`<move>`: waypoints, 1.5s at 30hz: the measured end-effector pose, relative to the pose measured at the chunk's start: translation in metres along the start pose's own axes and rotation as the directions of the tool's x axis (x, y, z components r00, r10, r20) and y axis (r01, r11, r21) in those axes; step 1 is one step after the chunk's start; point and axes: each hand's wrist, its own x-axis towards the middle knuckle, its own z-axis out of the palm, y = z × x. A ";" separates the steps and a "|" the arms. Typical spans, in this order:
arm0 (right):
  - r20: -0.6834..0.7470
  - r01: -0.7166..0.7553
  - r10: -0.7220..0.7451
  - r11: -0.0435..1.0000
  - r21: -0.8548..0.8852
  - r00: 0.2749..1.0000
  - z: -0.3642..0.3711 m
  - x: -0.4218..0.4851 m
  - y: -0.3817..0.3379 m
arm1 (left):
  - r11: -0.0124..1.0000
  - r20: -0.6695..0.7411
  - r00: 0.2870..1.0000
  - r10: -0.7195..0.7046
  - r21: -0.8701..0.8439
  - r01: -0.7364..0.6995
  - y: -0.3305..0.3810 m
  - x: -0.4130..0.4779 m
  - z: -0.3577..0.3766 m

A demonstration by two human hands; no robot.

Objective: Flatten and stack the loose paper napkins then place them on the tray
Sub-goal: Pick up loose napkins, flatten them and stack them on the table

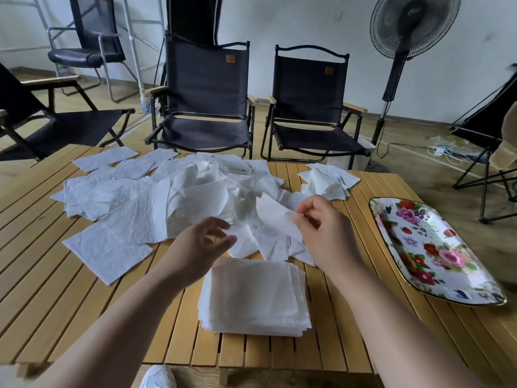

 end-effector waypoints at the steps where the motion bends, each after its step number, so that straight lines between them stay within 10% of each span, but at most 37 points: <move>1: 0.006 0.004 -0.004 0.997 0.079 1.000 -0.004 -0.002 -0.006 | 0.998 0.000 1.000 0.012 -0.061 -0.012 -0.001 0.001 -0.001; 8: 0.265 -0.221 0.092 0.830 0.512 0.960 -0.021 -0.012 -0.029 | 0.866 0.237 0.967 0.098 -0.499 0.034 0.017 -0.011 -0.012; 16: 0.542 -0.502 0.445 0.863 -0.048 0.713 -0.012 -0.012 -0.001 | 0.932 0.454 0.891 -0.002 -0.323 0.166 0.015 -0.015 -0.010; 20: 0.443 -0.314 0.454 0.881 -0.354 0.773 -0.010 -0.012 0.003 | 0.959 0.327 0.942 -0.076 -0.233 0.158 0.012 -0.012 -0.008; 29: 0.362 -0.132 0.188 0.976 -0.173 0.913 -0.020 -0.015 -0.015 | 0.983 0.219 0.976 -0.013 -0.176 0.053 0.011 -0.012 -0.006; 37: 0.469 -0.417 0.326 0.903 0.101 0.821 -0.020 -0.015 -0.018 | 0.993 0.326 0.945 -0.016 -0.104 0.053 0.012 -0.013 -0.012; 45: 0.416 -0.287 0.358 0.931 -0.226 0.836 -0.003 -0.015 -0.005 | 0.994 0.286 0.953 -0.100 -0.005 0.106 0.006 -0.012 -0.010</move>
